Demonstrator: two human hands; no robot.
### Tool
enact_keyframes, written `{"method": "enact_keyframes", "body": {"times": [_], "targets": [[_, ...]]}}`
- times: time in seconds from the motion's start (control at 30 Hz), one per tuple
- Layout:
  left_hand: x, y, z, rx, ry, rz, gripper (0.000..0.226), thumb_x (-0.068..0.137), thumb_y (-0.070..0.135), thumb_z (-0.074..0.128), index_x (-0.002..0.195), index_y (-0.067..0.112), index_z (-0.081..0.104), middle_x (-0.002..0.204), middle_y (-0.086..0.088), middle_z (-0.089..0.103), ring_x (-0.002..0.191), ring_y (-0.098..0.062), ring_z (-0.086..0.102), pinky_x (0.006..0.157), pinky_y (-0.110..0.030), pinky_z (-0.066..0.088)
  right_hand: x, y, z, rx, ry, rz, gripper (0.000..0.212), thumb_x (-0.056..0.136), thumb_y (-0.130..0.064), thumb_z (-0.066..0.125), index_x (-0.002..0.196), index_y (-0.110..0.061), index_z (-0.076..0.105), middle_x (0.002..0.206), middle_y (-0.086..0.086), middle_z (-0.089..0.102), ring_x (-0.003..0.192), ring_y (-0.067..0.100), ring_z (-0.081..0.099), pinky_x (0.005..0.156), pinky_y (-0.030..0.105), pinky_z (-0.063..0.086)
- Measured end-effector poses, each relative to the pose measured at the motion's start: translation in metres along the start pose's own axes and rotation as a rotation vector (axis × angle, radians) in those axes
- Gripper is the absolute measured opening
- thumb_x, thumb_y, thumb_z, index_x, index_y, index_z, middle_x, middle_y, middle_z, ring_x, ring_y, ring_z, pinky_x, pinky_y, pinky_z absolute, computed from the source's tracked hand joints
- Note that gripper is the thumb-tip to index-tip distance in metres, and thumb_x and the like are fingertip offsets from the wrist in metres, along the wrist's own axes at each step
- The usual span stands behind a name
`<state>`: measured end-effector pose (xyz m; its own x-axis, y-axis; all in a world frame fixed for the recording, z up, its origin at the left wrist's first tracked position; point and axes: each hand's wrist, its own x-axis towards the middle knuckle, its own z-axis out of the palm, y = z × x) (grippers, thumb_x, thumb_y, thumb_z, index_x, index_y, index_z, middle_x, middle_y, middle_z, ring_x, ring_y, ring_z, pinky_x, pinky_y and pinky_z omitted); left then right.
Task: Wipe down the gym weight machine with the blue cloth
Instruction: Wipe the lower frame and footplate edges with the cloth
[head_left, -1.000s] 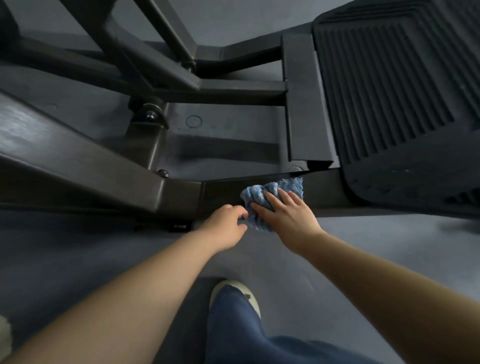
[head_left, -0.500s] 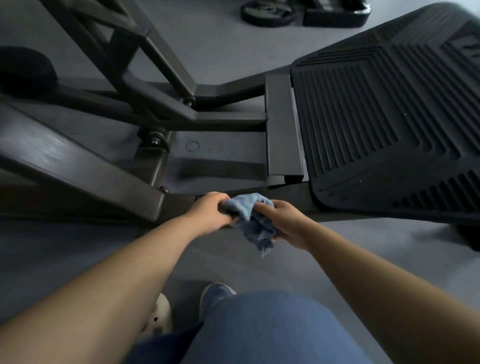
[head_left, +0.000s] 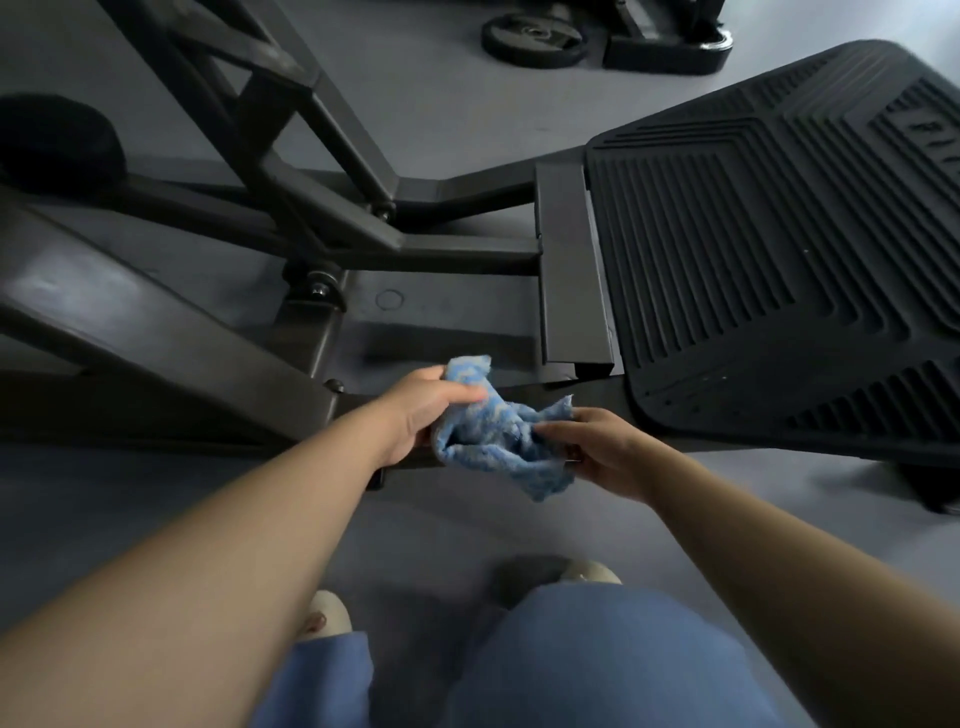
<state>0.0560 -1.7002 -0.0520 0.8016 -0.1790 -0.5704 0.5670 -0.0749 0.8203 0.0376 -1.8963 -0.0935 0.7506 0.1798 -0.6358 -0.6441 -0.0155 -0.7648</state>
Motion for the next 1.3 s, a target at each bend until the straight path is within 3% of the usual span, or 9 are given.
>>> {"method": "enact_keyframes", "body": {"times": [0.1,0.2,0.33,0.47,0.67,0.8,0.93,1.13,1.3], "targets": [[0.008,-0.006,0.001,0.010,-0.071,-0.042,0.036,0.082,-0.006,0.060,0.113,0.011,0.057,0.100,-0.011,0.066,0.087,-0.024,0.063,0.077,-0.032,0.051,0.009,0.002,-0.002,0.051,0.077,-0.070,0.005,0.086,-0.001,0.062,0.091,-0.003,0.063,0.080,0.011,0.065,0.065,0.016,0.061,0.066,0.025,0.050],[0.019,-0.015,0.009,0.443,0.035,0.084,0.046,0.080,-0.004,0.061,0.121,0.013,0.051,0.108,-0.007,0.062,0.091,-0.019,0.057,0.062,-0.023,0.045,0.014,0.002,-0.008,0.023,0.215,-0.132,0.017,0.085,0.000,0.063,0.102,-0.003,0.062,0.086,0.011,0.066,0.065,0.018,0.062,0.069,0.037,0.055],[0.033,-0.028,0.027,0.777,0.073,0.227,0.066,0.078,0.004,0.062,0.137,0.020,0.038,0.127,-0.007,0.057,0.112,-0.022,0.055,0.089,-0.025,0.042,0.010,-0.010,-0.003,0.038,0.241,-0.168,0.021,0.087,0.002,0.059,0.103,-0.011,0.058,0.088,0.005,0.065,0.072,0.018,0.065,0.054,0.029,0.054],[0.047,-0.039,0.054,0.553,-0.065,0.200,0.103,0.063,0.022,0.084,0.146,0.023,0.024,0.134,-0.003,0.051,0.126,-0.020,0.048,0.104,-0.035,0.040,0.003,-0.016,0.002,-0.077,0.140,-0.222,0.019,0.088,0.005,0.052,0.101,-0.007,0.059,0.081,0.005,0.064,0.064,0.009,0.063,0.055,0.020,0.050],[0.060,-0.051,0.066,0.362,0.139,0.176,0.037,0.083,0.002,0.062,0.118,0.012,0.058,0.113,-0.009,0.063,0.108,-0.025,0.059,0.087,-0.029,0.046,0.000,-0.005,-0.003,-0.328,0.041,-0.281,0.027,0.087,0.006,0.050,0.101,-0.013,0.064,0.087,-0.002,0.066,0.078,0.003,0.061,0.070,0.011,0.047],[0.062,-0.043,0.063,0.198,0.086,0.064,0.034,0.093,-0.003,0.040,0.109,0.023,0.055,0.100,-0.005,0.063,0.089,-0.022,0.061,0.076,-0.035,0.050,0.007,0.017,-0.006,-0.291,0.233,-0.265,0.029,0.084,0.005,0.051,0.091,-0.021,0.063,0.085,-0.001,0.067,0.080,0.009,0.062,0.078,0.031,0.052],[0.080,-0.031,0.058,-0.280,0.099,-0.099,0.031,0.096,0.002,0.043,0.116,0.025,0.048,0.098,-0.004,0.061,0.078,-0.020,0.058,0.071,-0.041,0.049,0.012,0.043,-0.009,0.019,0.322,0.069,0.016,0.090,0.002,0.047,0.089,-0.012,0.055,0.079,0.008,0.057,0.067,0.019,0.057,0.063,0.035,0.049],[0.090,-0.058,0.063,0.449,0.694,0.065,0.067,0.080,0.011,0.071,0.135,0.013,0.032,0.139,-0.014,0.029,0.126,-0.030,0.038,0.099,-0.033,0.035,0.042,0.060,-0.009,0.434,0.269,0.303,0.013,0.098,-0.004,0.040,0.095,-0.003,0.053,0.084,0.011,0.055,0.073,0.023,0.058,0.097,0.049,0.042],[0.086,-0.084,0.078,0.756,0.399,0.353,0.057,0.086,0.021,0.064,0.136,0.005,0.040,0.146,-0.014,0.027,0.135,-0.026,0.028,0.109,-0.027,0.024,0.066,0.077,-0.003,0.586,0.244,0.319,0.022,0.095,0.003,0.041,0.113,-0.002,0.053,0.105,0.017,0.063,0.097,0.027,0.061,0.094,0.043,0.044]]}}
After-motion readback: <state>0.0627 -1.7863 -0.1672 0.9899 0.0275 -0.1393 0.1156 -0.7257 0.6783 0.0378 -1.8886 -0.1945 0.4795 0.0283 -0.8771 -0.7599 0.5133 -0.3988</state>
